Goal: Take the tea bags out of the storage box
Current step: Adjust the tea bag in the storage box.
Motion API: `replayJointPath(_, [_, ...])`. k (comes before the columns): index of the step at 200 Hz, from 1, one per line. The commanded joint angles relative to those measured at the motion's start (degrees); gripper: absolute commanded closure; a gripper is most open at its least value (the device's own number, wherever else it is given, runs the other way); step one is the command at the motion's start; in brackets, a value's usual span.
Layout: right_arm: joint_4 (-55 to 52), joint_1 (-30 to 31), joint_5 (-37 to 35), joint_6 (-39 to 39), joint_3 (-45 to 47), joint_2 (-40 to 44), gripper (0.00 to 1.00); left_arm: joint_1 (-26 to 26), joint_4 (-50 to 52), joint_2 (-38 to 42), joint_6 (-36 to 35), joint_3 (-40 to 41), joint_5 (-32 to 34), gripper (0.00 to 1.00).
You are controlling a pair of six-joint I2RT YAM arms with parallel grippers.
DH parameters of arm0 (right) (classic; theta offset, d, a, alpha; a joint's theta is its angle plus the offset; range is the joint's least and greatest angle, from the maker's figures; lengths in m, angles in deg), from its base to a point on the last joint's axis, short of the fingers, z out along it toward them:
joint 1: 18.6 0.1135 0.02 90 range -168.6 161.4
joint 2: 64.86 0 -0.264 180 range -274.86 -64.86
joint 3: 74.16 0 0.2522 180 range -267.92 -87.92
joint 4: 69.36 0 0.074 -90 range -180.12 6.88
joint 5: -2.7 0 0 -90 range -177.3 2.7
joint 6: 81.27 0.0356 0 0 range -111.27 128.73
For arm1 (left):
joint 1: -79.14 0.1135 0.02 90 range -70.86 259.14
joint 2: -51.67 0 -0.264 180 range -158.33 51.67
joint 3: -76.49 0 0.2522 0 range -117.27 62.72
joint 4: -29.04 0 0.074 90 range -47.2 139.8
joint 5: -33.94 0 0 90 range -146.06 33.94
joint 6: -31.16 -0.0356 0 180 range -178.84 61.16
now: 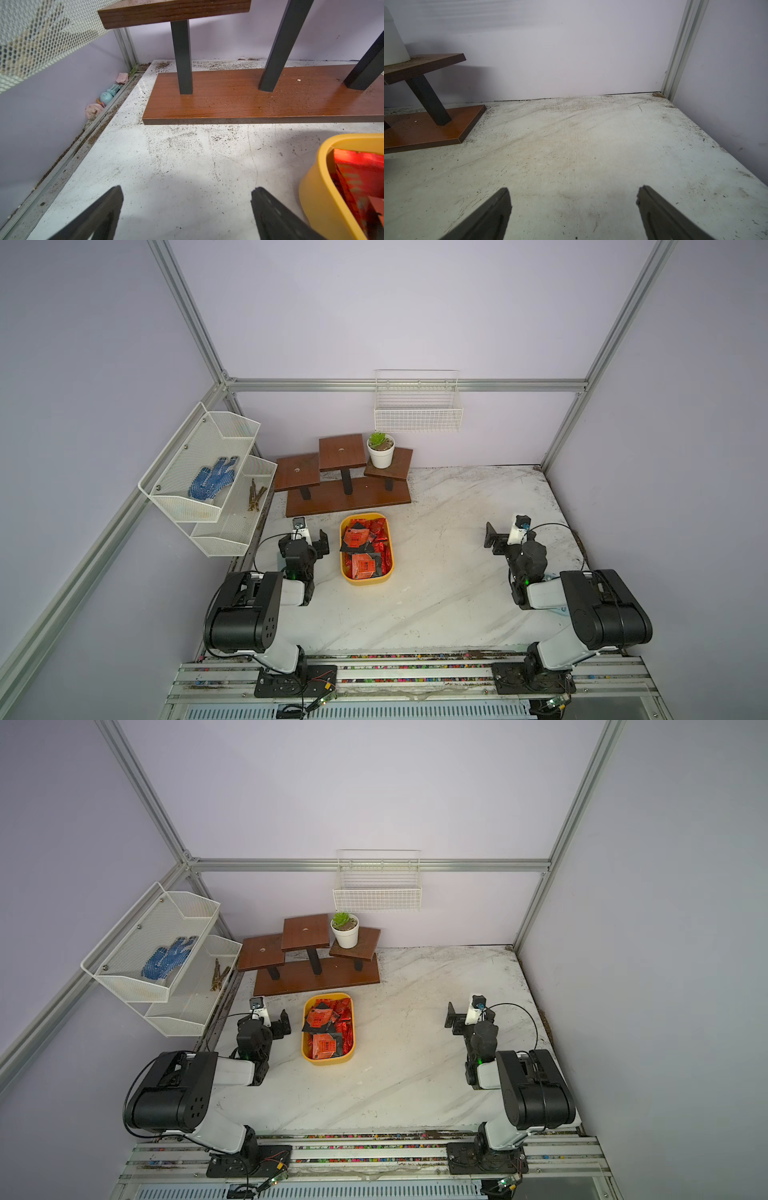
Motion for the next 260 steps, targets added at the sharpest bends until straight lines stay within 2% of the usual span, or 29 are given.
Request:
replayJointPath(1, [1.23,0.35,-0.63,0.19,0.83,-0.57,0.0,0.52,-2.47,0.49,-0.66,0.06,-0.55,0.0])
replayJointPath(78, [0.7,0.27,-2.25,1.25,0.83,0.58,0.0,0.46,-2.77,1.17,-1.33,0.07,-0.92,0.0])
replayJointPath(86, [-1.03,0.26,-3.49,1.6,0.95,3.31,0.0,0.37,1.84,3.5,-1.99,-1.52,-3.14,0.0])
replayJointPath(94, [-3.48,0.26,-4.21,1.69,0.95,6.65,0.0,0.38,11.38,5.83,-1.98,-4.94,-4.03,0.0])
replayJointPath(117, [-13.48,0.26,-4.1,2.39,-0.16,16.35,0.0,0.41,37.25,6.85,3.95,-17.26,-0.93,0.0])
replayJointPath(137, [-22.29,0.25,-7.34,12.24,-2.67,22.75,0.0,0.27,47.6,7.27,8.3,-21.83,-0.88,0.0])
replayJointPath(150, [-28.58,0.27,-11.17,22.13,-4.4,25.39,0.0,-0.32,49.75,8.65,9.84,-21.7,-0.15,0.0])
replayJointPath(161, [-32.72,0.12,-12.52,29.49,-5.22,27.35,0.0,-1.15,50.26,12.86,12.33,-20.3,0.48,0.0])
replayJointPath(173, [-36.96,-0.26,-9.09,32.88,-6.33,29.15,0.0,-2.38,51.02,16.29,13.45,-19.11,0.82,0.0])
replayJointPath(192, [-42.86,-0.27,0.34,32.66,-10.01,29.94,0.15,-4.29,55.69,21.0,17.26,-19.11,1.04,0.0])
replayJointPath(213, [-46.66,-0.18,12.58,33.02,-14.12,28.01,0.18,-5.26,61.95,26.09,23.73,-19.74,-2.52,0.0])
replayJointPath(242, [-50.59,1.4,21.06,36.98,-17.44,25.93,0.23,-5.35,68.3,32.59,31.98,-19.94,-13.24,0.01])
replayJointPath(260, [-52.78,3.83,23.88,38.59,-19.31,24.58,0.26,-5.4,70.29,35.34,35.03,-20.19,-22.84,0.12])
